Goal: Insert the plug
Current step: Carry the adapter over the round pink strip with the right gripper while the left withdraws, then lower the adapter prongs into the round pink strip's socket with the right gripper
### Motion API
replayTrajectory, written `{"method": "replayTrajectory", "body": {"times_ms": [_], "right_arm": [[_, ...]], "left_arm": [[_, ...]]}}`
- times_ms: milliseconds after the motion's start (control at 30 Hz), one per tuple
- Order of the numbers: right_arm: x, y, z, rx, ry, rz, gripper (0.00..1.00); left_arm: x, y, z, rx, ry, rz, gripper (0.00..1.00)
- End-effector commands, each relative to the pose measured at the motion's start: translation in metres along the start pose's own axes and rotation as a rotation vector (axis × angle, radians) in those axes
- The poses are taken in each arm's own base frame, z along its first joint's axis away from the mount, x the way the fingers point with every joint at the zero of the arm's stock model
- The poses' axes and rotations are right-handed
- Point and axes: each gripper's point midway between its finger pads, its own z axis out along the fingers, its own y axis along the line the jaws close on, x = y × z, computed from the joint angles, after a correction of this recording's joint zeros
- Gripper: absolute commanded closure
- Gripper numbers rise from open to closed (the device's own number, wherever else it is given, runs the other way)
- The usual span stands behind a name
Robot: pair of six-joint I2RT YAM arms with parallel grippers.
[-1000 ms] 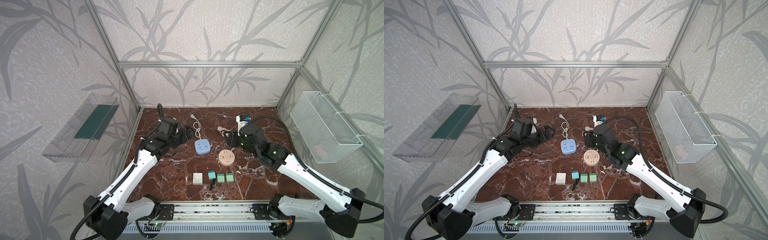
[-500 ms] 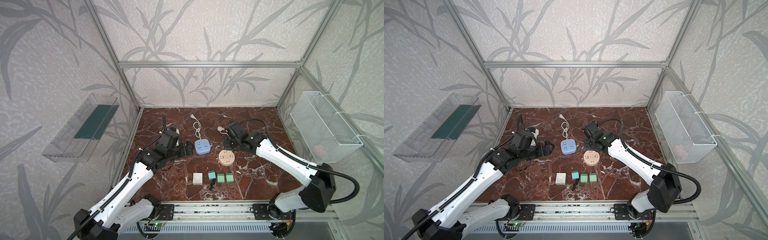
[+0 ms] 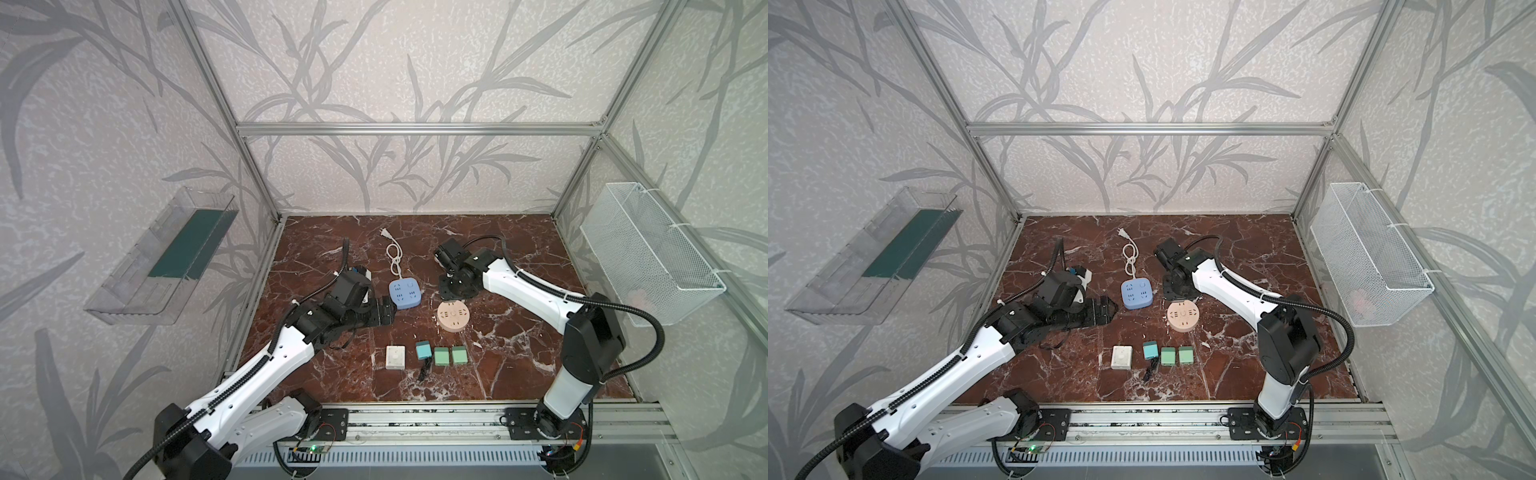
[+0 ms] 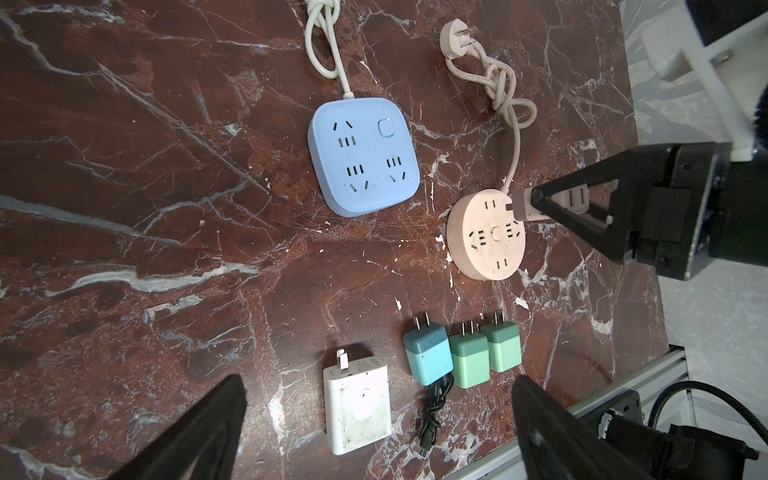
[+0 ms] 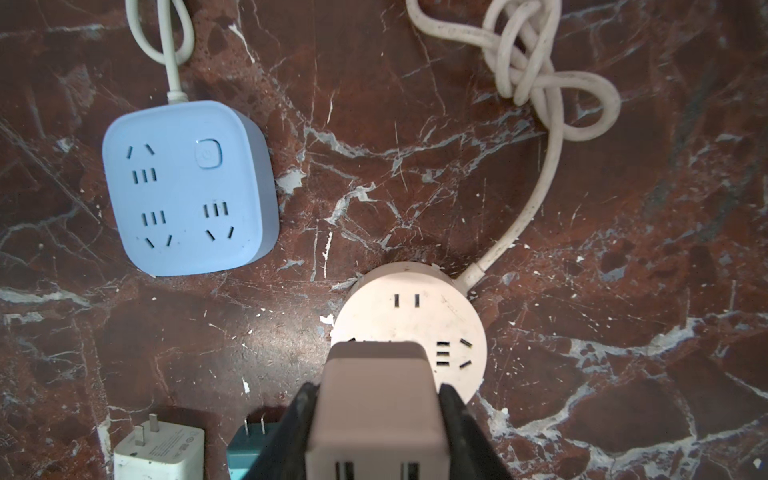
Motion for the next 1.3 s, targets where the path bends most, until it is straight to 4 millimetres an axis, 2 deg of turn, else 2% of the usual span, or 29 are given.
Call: {"method": "replayTrajectory", "body": {"times_ms": [0, 633, 1267], "right_arm": [[0.006, -0.004, 0.0, 0.014, 0.043, -0.031, 1.0], [-0.004, -0.006, 0.025, -0.009, 0.003, -0.125, 1.0], [0.005, -0.024, 0.041, 0.083, 0.033, -0.111, 1.0]], "left_arm": [[0.0, -0.003, 0.0, 0.022, -0.015, -0.002, 0.04], [-0.003, -0.007, -0.001, 0.031, -0.021, 0.0, 0.04], [0.0, -0.005, 0.001, 0.031, -0.021, -0.005, 0.04]]}}
